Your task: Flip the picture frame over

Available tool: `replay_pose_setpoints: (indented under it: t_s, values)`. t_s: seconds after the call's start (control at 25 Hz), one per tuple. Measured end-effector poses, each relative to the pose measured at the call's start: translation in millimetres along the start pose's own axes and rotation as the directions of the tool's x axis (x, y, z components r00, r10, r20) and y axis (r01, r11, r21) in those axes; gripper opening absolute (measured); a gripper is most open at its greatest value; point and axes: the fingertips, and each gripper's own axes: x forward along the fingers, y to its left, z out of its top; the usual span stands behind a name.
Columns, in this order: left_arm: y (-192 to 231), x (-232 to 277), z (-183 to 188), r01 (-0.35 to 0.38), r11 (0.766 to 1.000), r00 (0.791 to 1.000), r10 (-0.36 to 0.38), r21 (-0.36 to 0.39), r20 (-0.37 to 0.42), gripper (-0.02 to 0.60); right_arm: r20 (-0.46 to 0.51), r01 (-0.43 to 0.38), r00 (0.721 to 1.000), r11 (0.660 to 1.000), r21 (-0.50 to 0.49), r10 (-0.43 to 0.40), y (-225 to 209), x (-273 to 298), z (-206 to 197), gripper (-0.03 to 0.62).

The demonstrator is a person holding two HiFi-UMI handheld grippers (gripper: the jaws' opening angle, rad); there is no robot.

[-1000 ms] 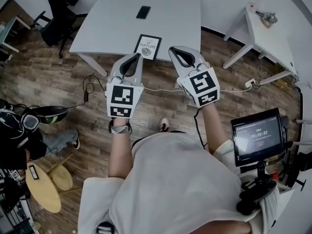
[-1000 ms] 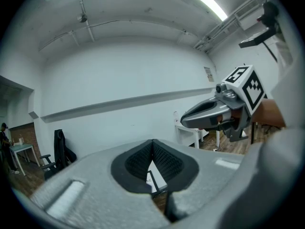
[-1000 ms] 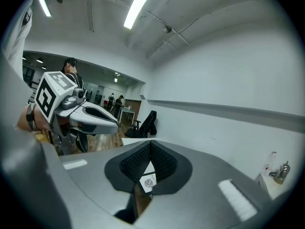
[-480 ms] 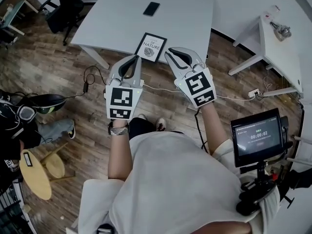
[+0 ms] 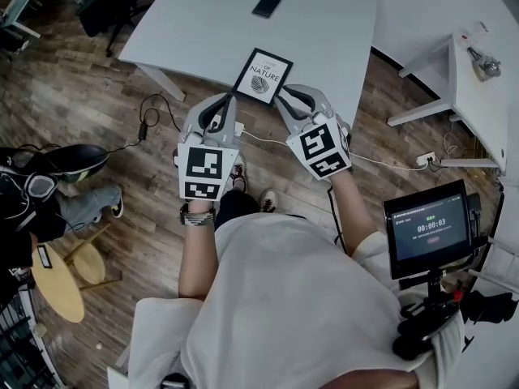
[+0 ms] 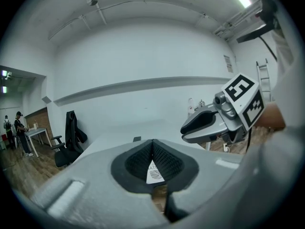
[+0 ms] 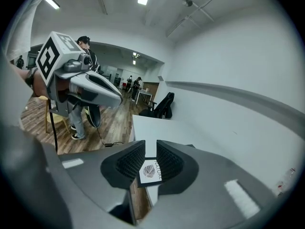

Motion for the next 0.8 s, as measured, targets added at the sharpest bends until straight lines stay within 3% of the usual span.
replay_pose_setpoints:
  t_s: [0.16, 0.36, 0.64, 0.8]
  values:
    - [21.1, 13.3, -16.7, -0.015, 1.000, 1.000, 0.015, -0.012, -0.010, 0.005, -0.045, -0.025, 0.999, 1.000, 0.017, 0.026, 5.7, 35.6, -12.3, 0.078]
    - [29.5, 32.8, -41.1, 0.017, 0.999, 0.999, -0.019, -0.048, -0.044, 0.005, -0.126, -0.059, 0.990, 0.998, 0.023, 0.061, 12.9, 69.5, -35.9, 0.084]
    - [58.2, 75.7, -103.1, 0.058, 0.989, 0.988, -0.076, -0.133, -0.134, 0.005, -0.260, -0.115, 0.957, 0.991, 0.068, 0.129, 27.9, 146.0, -83.1, 0.094]
    - [50.5, 76.0, -118.2, 0.070, 0.986, 0.982, -0.095, -0.148, -0.166, 0.005, -0.298, -0.134, 0.943, 0.989, 0.065, 0.147, 38.3, 150.6, -102.2, 0.098]
